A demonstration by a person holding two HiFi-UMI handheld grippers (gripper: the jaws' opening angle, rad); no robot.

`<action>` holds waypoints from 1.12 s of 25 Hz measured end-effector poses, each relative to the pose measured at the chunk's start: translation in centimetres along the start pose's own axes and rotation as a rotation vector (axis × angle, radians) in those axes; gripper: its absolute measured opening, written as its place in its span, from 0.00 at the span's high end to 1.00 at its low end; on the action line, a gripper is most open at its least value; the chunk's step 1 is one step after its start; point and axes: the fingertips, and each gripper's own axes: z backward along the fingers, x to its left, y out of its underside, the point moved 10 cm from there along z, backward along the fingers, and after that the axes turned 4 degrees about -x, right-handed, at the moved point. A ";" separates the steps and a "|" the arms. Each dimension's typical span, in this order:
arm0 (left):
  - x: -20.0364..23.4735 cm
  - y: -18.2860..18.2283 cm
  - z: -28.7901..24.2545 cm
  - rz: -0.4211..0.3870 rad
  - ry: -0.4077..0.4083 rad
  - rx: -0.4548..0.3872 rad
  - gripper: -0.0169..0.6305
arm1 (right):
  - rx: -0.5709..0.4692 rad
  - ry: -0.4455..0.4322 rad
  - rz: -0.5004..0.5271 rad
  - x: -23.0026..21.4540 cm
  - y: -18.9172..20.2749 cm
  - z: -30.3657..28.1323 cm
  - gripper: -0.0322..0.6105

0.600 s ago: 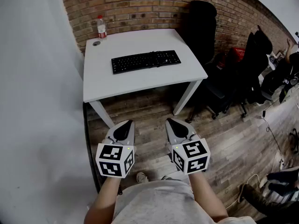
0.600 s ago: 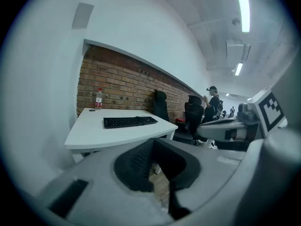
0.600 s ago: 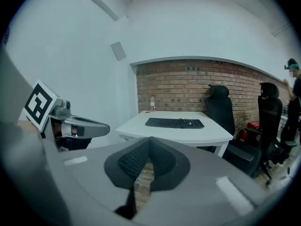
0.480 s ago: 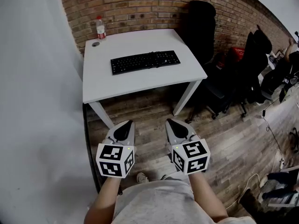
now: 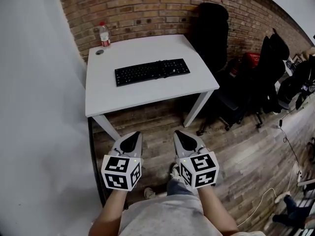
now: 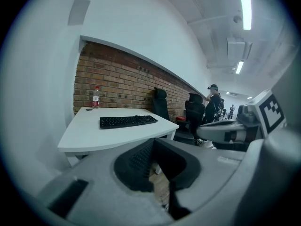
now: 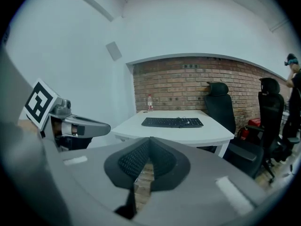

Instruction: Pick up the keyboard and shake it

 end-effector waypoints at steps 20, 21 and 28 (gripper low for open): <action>-3.8 -5.5 -16.9 0.021 -0.135 -0.002 0.98 | -0.003 -0.158 -0.005 -17.1 -3.6 -8.5 0.93; -4.0 -5.6 -17.6 0.024 -0.141 0.001 0.98 | -0.001 -0.164 -0.007 -17.9 -3.7 -8.8 0.93; -5.1 -6.6 -21.3 0.031 -0.185 0.012 0.99 | 0.003 -0.200 -0.016 -21.9 -4.1 -10.6 0.93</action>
